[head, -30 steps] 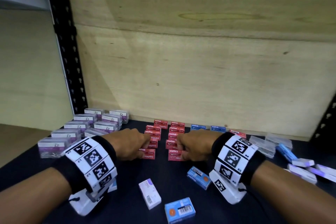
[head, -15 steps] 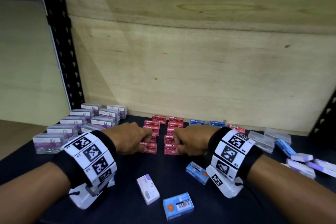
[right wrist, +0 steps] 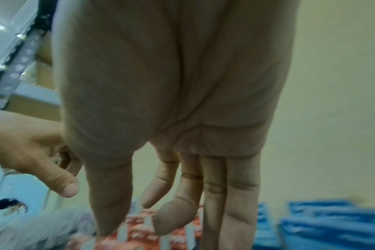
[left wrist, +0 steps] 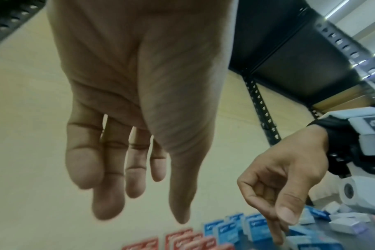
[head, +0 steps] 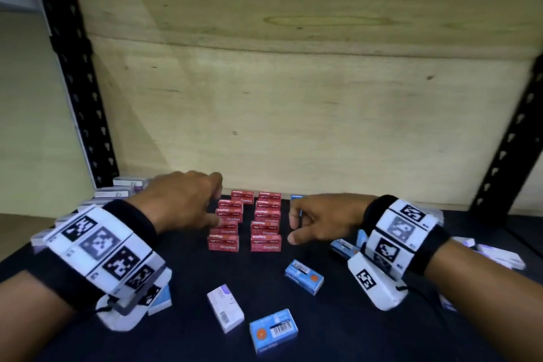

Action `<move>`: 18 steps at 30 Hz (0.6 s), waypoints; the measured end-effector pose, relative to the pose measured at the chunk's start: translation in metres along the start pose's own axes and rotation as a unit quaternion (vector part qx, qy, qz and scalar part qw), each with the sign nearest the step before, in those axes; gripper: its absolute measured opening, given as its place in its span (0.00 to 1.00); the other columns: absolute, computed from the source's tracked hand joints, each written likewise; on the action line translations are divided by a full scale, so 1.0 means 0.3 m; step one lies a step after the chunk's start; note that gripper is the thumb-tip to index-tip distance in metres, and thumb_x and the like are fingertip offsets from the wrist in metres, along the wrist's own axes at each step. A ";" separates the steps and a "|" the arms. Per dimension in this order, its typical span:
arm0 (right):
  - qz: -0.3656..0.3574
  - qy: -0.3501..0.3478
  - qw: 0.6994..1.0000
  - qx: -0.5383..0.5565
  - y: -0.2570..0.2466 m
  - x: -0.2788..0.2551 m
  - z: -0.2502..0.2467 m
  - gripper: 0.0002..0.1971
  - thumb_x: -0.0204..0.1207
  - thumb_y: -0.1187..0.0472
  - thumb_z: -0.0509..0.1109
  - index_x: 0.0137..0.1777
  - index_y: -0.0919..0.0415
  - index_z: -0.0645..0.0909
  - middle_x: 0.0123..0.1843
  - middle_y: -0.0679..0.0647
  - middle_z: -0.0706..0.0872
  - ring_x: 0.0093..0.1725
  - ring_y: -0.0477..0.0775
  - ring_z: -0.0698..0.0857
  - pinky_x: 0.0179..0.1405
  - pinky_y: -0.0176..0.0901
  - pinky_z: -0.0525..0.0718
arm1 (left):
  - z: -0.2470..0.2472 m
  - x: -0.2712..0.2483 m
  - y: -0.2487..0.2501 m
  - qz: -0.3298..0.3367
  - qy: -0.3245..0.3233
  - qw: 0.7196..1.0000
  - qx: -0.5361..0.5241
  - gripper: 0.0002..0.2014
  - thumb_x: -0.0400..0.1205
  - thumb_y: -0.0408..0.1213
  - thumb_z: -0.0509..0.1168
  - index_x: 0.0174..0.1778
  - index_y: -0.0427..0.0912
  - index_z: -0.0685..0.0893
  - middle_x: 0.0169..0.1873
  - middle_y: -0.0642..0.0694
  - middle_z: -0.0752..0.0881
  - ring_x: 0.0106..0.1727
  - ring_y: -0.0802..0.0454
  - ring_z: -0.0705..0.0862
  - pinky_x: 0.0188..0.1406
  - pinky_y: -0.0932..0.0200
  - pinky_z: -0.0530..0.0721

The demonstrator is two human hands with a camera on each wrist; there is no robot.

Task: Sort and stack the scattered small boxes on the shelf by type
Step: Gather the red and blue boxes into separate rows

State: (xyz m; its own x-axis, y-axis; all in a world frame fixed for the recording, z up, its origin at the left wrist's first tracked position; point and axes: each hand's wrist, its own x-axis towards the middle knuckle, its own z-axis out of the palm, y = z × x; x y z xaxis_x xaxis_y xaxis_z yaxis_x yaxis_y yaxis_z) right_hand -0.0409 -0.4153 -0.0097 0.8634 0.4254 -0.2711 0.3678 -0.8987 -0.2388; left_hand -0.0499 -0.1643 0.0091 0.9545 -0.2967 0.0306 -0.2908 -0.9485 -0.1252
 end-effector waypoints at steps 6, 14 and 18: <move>0.079 0.022 0.997 0.007 0.200 -0.193 -0.067 0.14 0.76 0.42 0.73 0.55 0.48 0.82 0.48 0.47 0.88 0.42 0.46 0.84 0.45 0.43 0.81 | -0.058 0.044 0.224 0.138 -0.001 0.990 -0.022 0.14 0.76 0.62 0.66 0.48 0.59 0.78 0.45 0.61 0.82 0.47 0.57 0.82 0.44 0.55 0.82; 0.232 -0.001 0.972 -0.043 0.426 -0.464 -0.032 0.11 0.78 0.46 0.72 0.56 0.48 0.83 0.47 0.41 0.86 0.45 0.45 0.83 0.44 0.36 0.78 | -0.026 0.120 0.588 0.301 -0.029 0.953 -0.028 0.13 0.79 0.59 0.66 0.50 0.55 0.82 0.42 0.60 0.81 0.45 0.54 0.80 0.41 0.56 0.76; 0.278 0.009 0.960 -0.033 0.510 -0.551 -0.012 0.09 0.76 0.49 0.74 0.53 0.49 0.84 0.44 0.41 0.84 0.45 0.44 0.82 0.51 0.39 0.80 | -0.020 0.152 0.714 0.335 -0.052 0.940 -0.023 0.12 0.80 0.57 0.67 0.50 0.54 0.83 0.41 0.58 0.81 0.43 0.55 0.78 0.38 0.57 0.75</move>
State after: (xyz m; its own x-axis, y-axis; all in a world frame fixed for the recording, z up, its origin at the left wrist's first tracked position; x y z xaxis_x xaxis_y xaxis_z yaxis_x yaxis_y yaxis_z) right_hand -0.1260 -0.6235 0.0017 0.9385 -0.1228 -0.3227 -0.1308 -0.9914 -0.0032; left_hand -0.0690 -0.3818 -0.0105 0.5559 -0.8199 -0.1368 -0.8300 -0.5564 -0.0379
